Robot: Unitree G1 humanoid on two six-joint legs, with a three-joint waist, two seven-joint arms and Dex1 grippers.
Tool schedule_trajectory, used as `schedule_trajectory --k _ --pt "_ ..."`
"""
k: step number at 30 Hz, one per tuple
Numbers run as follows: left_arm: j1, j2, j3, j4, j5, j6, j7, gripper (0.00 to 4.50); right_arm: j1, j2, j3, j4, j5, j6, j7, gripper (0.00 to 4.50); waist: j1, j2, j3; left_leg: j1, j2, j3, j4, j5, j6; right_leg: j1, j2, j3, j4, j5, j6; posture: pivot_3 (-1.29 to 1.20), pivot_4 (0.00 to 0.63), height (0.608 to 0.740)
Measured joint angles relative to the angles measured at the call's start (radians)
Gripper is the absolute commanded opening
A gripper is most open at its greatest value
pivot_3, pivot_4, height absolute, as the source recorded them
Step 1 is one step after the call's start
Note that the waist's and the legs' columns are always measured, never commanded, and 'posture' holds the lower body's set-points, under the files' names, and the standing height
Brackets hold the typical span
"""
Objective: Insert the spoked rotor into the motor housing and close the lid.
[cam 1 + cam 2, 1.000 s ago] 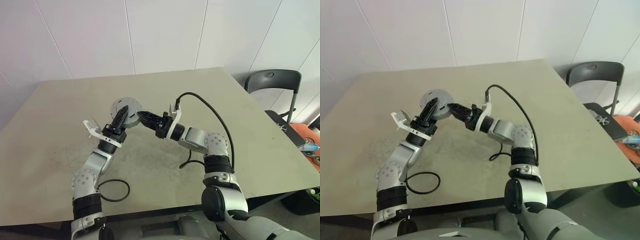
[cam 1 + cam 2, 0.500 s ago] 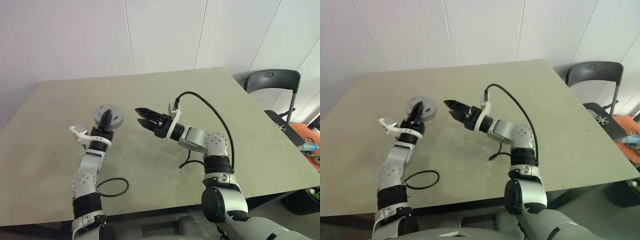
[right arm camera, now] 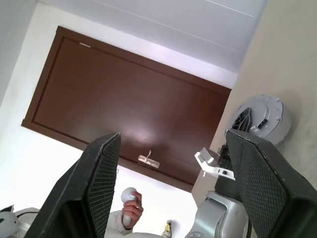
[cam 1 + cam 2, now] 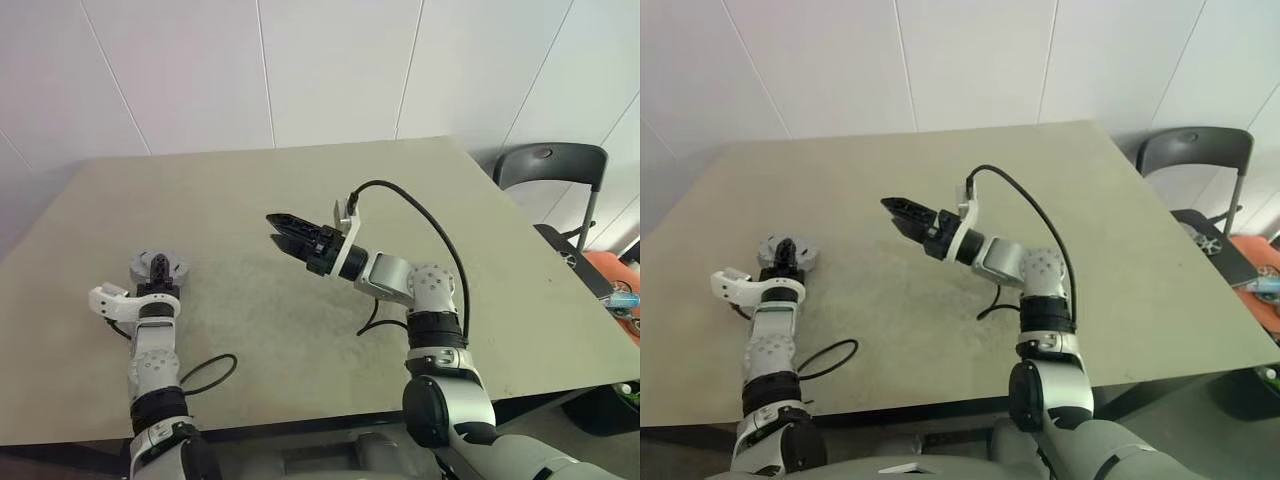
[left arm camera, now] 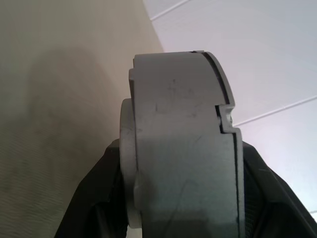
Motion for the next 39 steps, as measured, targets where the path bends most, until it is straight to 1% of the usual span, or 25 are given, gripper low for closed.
schedule_trajectory --k 6,14,18,21,22,24,26,30,34,39 --pt "-0.021 0.013 0.014 0.059 0.025 -0.049 -0.001 2.36 0.002 0.000 0.004 -0.001 0.000 0.001 0.010 3.53 0.000 0.000 0.000 0.000 0.000 0.000 0.000 0.000 0.000 0.000 0.000 0.000 0.000 0.000 0.000 0.00 0.000 0.740" --pt "-0.033 0.020 0.017 0.089 0.046 -0.072 -0.007 2.36 0.003 0.000 0.006 -0.001 0.000 0.001 0.011 3.53 -0.005 0.000 0.000 0.001 0.000 0.000 0.000 0.000 0.000 0.000 0.000 0.000 0.001 0.000 0.000 0.00 0.000 0.740" --pt "-0.040 0.031 0.021 0.109 0.056 -0.090 -0.005 3.46 0.004 0.000 0.011 -0.001 0.000 0.000 0.013 3.57 -0.010 0.000 0.000 0.002 0.000 0.000 0.000 0.000 0.000 0.001 0.000 0.000 0.002 0.000 0.000 0.00 0.000 0.740" --pt "-0.054 0.031 0.021 0.111 0.063 -0.102 0.002 4.39 0.004 0.000 0.017 -0.001 0.000 0.000 0.014 3.57 -0.014 0.001 -0.001 0.004 0.001 0.000 0.000 0.000 -0.001 0.003 0.001 0.000 0.003 0.001 -0.001 0.00 0.000 0.740" --pt "-0.063 0.032 0.022 0.116 0.066 -0.107 0.010 4.45 0.004 0.000 0.018 -0.001 -0.001 0.000 0.016 3.57 -0.015 0.001 -0.001 0.006 0.001 0.000 0.000 0.000 -0.001 0.004 0.001 0.000 0.003 0.001 -0.001 0.00 0.000 0.740" --pt "-0.071 0.039 0.023 0.136 0.067 -0.121 0.026 4.45 0.005 0.000 0.020 -0.001 -0.001 0.000 0.019 3.57 -0.017 0.002 0.000 0.014 0.001 0.000 -0.001 0.000 0.000 0.010 0.002 0.000 0.003 0.001 -0.001 0.00 0.000 0.740" --pt "-0.072 0.042 0.026 0.149 0.067 -0.130 0.037 4.45 0.006 -0.001 0.019 -0.001 -0.001 0.000 0.021 3.57 -0.020 0.002 0.000 0.021 0.002 0.000 -0.002 0.000 0.000 0.017 0.004 0.000 0.001 -0.001 0.002 0.00 0.000 0.740" --pt "-0.082 0.043 0.026 0.160 0.076 -0.158 0.073 4.45 0.007 -0.001 0.021 -0.001 -0.001 0.001 0.022 3.57 -0.022 0.002 0.000 0.022 0.002 0.000 -0.002 0.000 0.000 0.017 0.004 0.000 0.000 -0.001 0.002 0.00 0.000 0.740" --pt "-0.098 0.052 0.025 0.185 0.116 -0.201 0.131 4.45 0.008 -0.001 0.026 -0.001 -0.002 0.001 0.023 3.57 -0.029 0.003 0.000 0.024 0.003 0.000 -0.005 0.000 0.000 0.017 0.005 0.000 0.000 -0.001 0.002 0.00 0.000 0.740" --pt "-0.093 0.080 0.024 0.227 0.185 -0.273 0.221 4.45 0.013 -0.002 0.034 -0.001 -0.002 0.002 0.028 3.57 -0.055 0.003 0.000 0.036 0.002 0.001 -0.019 -0.001 0.000 0.021 0.002 0.001 0.000 -0.001 0.002 0.00 0.000 0.740"
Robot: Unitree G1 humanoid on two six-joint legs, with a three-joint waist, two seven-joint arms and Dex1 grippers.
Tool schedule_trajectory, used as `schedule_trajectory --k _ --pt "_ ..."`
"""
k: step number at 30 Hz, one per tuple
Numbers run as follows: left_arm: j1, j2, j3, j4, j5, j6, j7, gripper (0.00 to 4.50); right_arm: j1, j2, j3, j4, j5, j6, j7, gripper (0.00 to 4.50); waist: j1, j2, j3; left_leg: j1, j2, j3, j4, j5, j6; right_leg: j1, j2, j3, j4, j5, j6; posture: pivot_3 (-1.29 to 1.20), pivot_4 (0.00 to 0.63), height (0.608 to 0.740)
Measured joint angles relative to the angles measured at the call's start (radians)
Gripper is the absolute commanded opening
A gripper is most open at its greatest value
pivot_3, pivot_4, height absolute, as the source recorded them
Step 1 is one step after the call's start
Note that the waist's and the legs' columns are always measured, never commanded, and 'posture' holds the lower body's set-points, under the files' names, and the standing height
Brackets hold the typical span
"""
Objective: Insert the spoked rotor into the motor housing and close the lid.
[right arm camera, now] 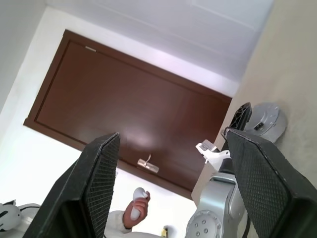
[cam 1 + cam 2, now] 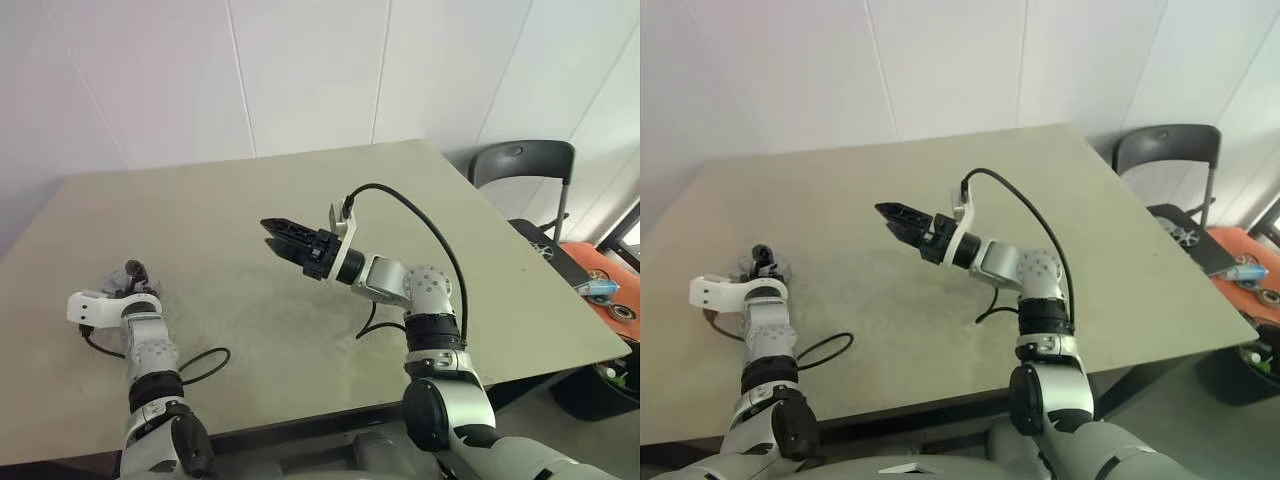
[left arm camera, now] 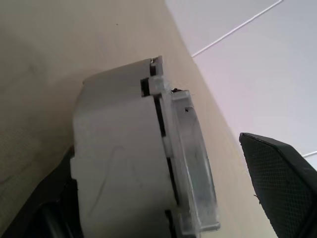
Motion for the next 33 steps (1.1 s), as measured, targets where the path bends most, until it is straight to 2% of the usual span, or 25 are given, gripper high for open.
schedule_trajectory --k 5,18,33 --pt "0.006 0.014 -0.005 0.014 0.077 -0.053 0.071 4.45 0.010 -0.001 0.001 0.000 -0.001 0.000 0.002 3.57 -0.023 0.000 0.000 0.000 0.001 -0.003 -0.003 0.000 0.000 -0.005 0.002 0.000 0.000 0.001 -0.001 0.00 0.000 0.740" --pt "0.025 0.046 -0.012 0.022 0.201 -0.084 0.208 4.45 0.011 -0.001 0.005 0.000 -0.015 0.000 0.009 3.57 -0.022 0.000 0.000 -0.001 0.000 -0.002 -0.004 -0.001 0.001 -0.010 -0.002 0.002 -0.003 0.001 -0.001 0.00 0.000 0.740" --pt "0.080 0.074 -0.023 -0.002 0.318 -0.090 0.313 4.45 0.011 -0.002 0.012 0.000 -0.025 0.001 0.027 3.57 0.015 0.002 0.001 -0.004 -0.002 -0.003 -0.003 -0.001 0.001 -0.010 -0.003 -0.002 -0.008 0.002 -0.001 0.00 0.000 0.740"
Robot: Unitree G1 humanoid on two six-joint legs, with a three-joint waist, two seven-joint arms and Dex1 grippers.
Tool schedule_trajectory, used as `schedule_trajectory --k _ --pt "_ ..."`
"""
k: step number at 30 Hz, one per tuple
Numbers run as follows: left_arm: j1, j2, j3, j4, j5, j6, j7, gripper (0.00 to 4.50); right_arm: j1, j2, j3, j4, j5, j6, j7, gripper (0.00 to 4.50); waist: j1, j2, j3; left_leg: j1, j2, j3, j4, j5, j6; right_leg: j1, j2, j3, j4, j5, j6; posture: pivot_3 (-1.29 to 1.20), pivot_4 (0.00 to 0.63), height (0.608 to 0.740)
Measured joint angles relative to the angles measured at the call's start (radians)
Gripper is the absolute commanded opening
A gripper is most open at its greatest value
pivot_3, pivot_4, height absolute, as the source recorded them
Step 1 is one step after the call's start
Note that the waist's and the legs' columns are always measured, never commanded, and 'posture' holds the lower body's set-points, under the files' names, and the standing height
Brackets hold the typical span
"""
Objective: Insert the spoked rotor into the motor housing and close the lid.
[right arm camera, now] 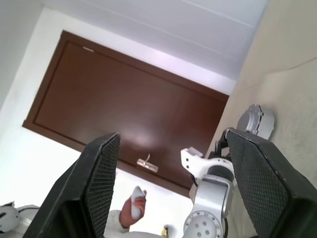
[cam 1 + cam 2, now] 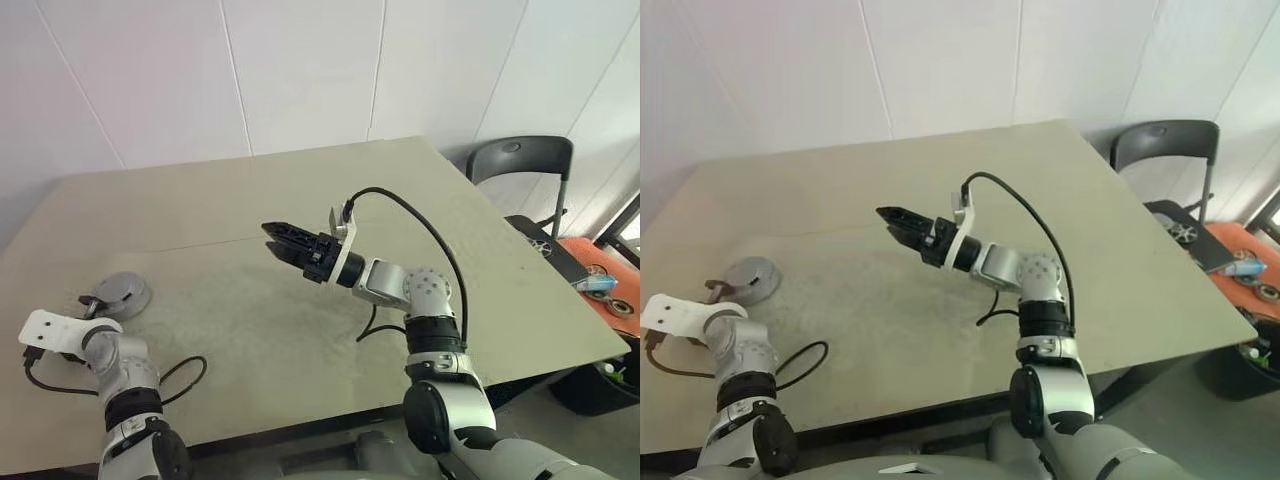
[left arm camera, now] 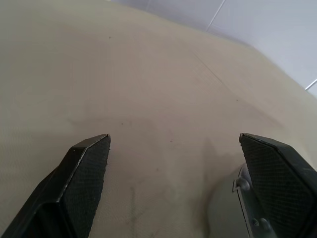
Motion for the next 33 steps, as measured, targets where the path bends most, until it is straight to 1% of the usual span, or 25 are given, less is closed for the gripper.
schedule_trajectory --k 3,5,7,8,12,17,23,28,30,33 --pt "0.022 0.004 -0.014 -0.008 0.018 -0.014 -0.050 4.45 0.000 -0.002 -0.001 0.000 -0.001 0.000 0.007 3.57 0.003 -0.001 0.000 -0.003 0.000 0.000 -0.001 0.000 0.000 0.000 -0.001 -0.001 -0.004 0.003 -0.003 0.00 0.000 0.740" --pt "0.022 0.000 -0.029 -0.021 0.004 -0.017 -0.139 4.45 0.000 -0.002 0.001 -0.001 -0.006 -0.002 0.012 3.57 0.016 -0.002 0.000 -0.007 -0.001 -0.001 -0.001 0.000 0.000 -0.004 -0.001 -0.001 -0.006 0.005 -0.004 0.00 0.000 0.740" --pt "0.021 -0.001 -0.044 -0.060 -0.017 -0.022 -0.233 4.45 0.000 -0.003 0.010 -0.004 -0.012 -0.008 0.020 3.57 0.028 -0.003 0.000 -0.016 -0.001 -0.002 0.002 0.000 -0.001 -0.012 -0.001 -0.002 -0.006 0.007 -0.004 0.00 0.000 0.740" --pt "0.019 0.000 -0.051 -0.074 -0.025 -0.024 -0.273 4.45 0.000 -0.004 0.017 -0.005 -0.019 -0.011 0.025 3.57 0.033 -0.003 0.000 -0.017 -0.001 -0.002 0.003 0.000 -0.001 -0.013 -0.002 -0.003 -0.006 0.008 -0.004 0.00 0.000 0.740" --pt "-0.001 0.004 -0.103 -0.138 -0.055 -0.015 -0.437 4.45 0.000 -0.014 0.042 -0.030 -0.048 -0.031 0.054 3.57 0.051 -0.004 0.000 -0.018 -0.001 -0.001 0.003 0.000 -0.001 -0.013 -0.002 -0.002 -0.008 0.008 -0.004 0.00 0.000 0.740" --pt "-0.008 0.009 -0.150 -0.231 -0.111 0.049 -0.590 4.45 0.004 -0.035 0.087 -0.063 -0.093 -0.061 0.097 3.57 0.050 -0.004 0.000 -0.017 -0.001 -0.001 0.003 0.000 0.000 -0.013 -0.001 -0.002 -0.008 0.008 -0.004 0.00 0.000 0.740" --pt "0.032 0.039 -0.228 -0.361 -0.146 0.160 -0.770 4.45 0.008 -0.082 0.178 -0.105 -0.272 -0.234 0.119 3.57 0.048 -0.003 0.000 -0.017 -0.001 -0.001 0.003 0.000 0.000 -0.012 -0.001 -0.002 -0.008 0.008 -0.004 0.00 0.000 0.740" --pt "0.036 0.045 -0.231 -0.382 -0.162 0.185 -0.820 4.45 0.008 -0.094 0.211 -0.093 -0.375 -0.321 0.123 3.57 0.049 -0.004 0.000 -0.017 -0.001 -0.001 0.004 0.000 0.000 -0.012 -0.001 -0.002 -0.007 0.009 -0.005 0.00 0.000 0.740" --pt "0.052 0.055 -0.250 -0.395 -0.141 0.184 -0.845 4.45 0.008 -0.105 0.248 -0.086 -0.433 -0.359 0.127 3.57 0.048 -0.003 0.000 -0.017 -0.001 -0.001 0.004 0.000 0.000 -0.012 -0.001 -0.002 -0.008 0.009 -0.005 0.00 0.000 0.740" --pt "0.095 0.070 -0.324 -0.445 -0.090 0.189 -0.894 4.45 0.008 -0.131 0.324 -0.076 -0.543 -0.434 0.133 3.57 0.051 -0.003 0.000 -0.017 -0.001 0.000 0.003 0.000 0.000 -0.012 -0.001 -0.002 -0.008 0.009 -0.005 0.00 0.000 0.740"
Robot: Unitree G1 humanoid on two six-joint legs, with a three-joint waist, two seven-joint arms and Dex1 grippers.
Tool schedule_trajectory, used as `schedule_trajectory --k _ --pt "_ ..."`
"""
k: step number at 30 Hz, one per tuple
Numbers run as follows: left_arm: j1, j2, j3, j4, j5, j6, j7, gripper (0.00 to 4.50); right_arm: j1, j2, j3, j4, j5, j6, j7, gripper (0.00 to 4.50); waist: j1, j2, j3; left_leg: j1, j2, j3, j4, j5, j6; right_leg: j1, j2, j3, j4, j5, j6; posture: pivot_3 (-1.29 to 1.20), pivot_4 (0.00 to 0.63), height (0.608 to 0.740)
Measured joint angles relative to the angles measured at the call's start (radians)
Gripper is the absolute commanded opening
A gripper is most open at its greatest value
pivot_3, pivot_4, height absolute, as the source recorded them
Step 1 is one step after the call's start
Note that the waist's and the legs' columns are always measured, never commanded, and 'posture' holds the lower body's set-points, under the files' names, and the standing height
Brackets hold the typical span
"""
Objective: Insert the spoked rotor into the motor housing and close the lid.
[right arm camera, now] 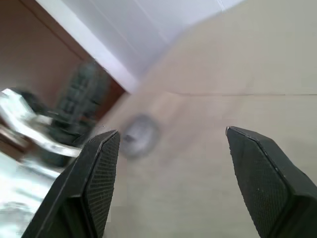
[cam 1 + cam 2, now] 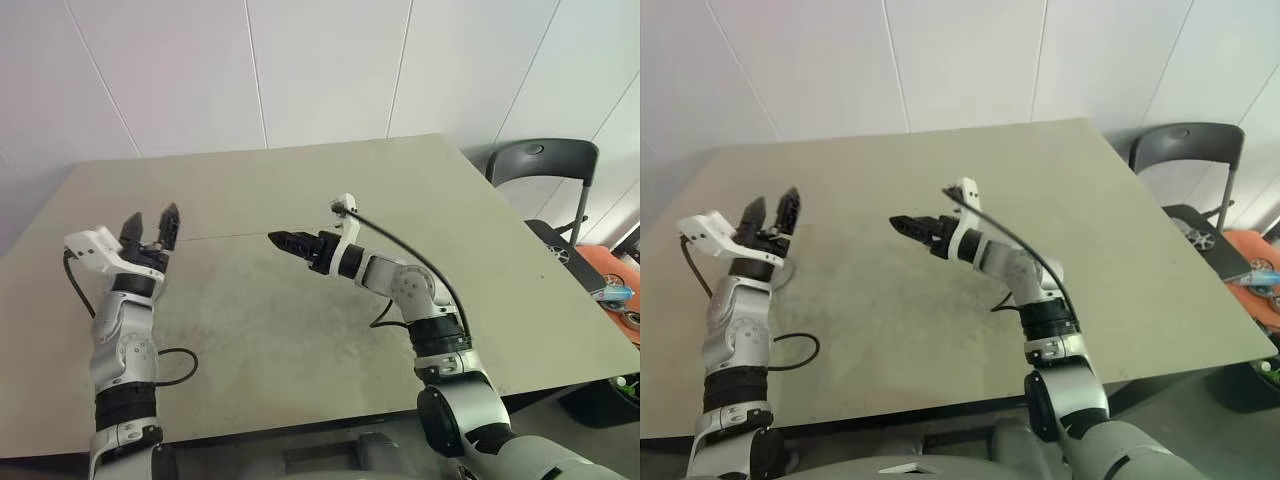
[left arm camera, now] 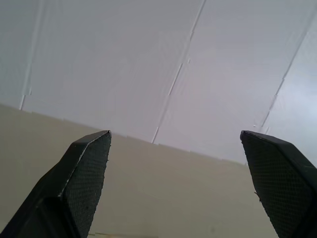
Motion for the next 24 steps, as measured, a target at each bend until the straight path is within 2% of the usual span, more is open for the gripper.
schedule_trajectory --k 6,12,18,24 --pt "0.041 0.037 -0.102 -0.050 0.046 0.017 -0.123 4.45 0.017 -0.023 0.084 0.028 -0.195 -0.209 -0.005 3.57 -0.003 0.000 0.000 0.001 0.000 0.001 0.000 0.000 0.000 0.000 0.000 0.000 0.000 0.000 0.000 0.00 0.000 0.740" --pt "0.145 0.129 -0.157 -0.109 0.072 0.047 -0.256 4.45 0.061 -0.061 0.111 0.078 -0.354 -0.484 -0.014 3.57 -0.004 0.001 0.001 0.001 0.001 0.001 0.000 0.000 0.000 0.000 0.001 0.001 0.000 0.000 -0.001 0.00 0.000 0.740" --pt "0.248 0.182 -0.147 -0.140 0.075 0.028 -0.363 4.45 0.130 -0.093 0.061 0.031 -0.277 -0.528 0.160 3.57 0.001 0.002 0.002 0.001 0.001 0.001 0.001 0.000 0.000 0.001 0.000 0.001 0.000 0.000 -0.001 0.00 0.000 0.740" --pt "0.255 0.188 -0.116 -0.153 0.083 0.012 -0.345 4.45 0.195 -0.150 0.059 -0.014 -0.261 -0.521 0.266 3.57 0.000 0.002 0.002 0.002 0.001 0.001 0.002 0.000 0.000 0.002 0.001 0.001 0.000 0.000 -0.001 0.00 0.000 0.740"
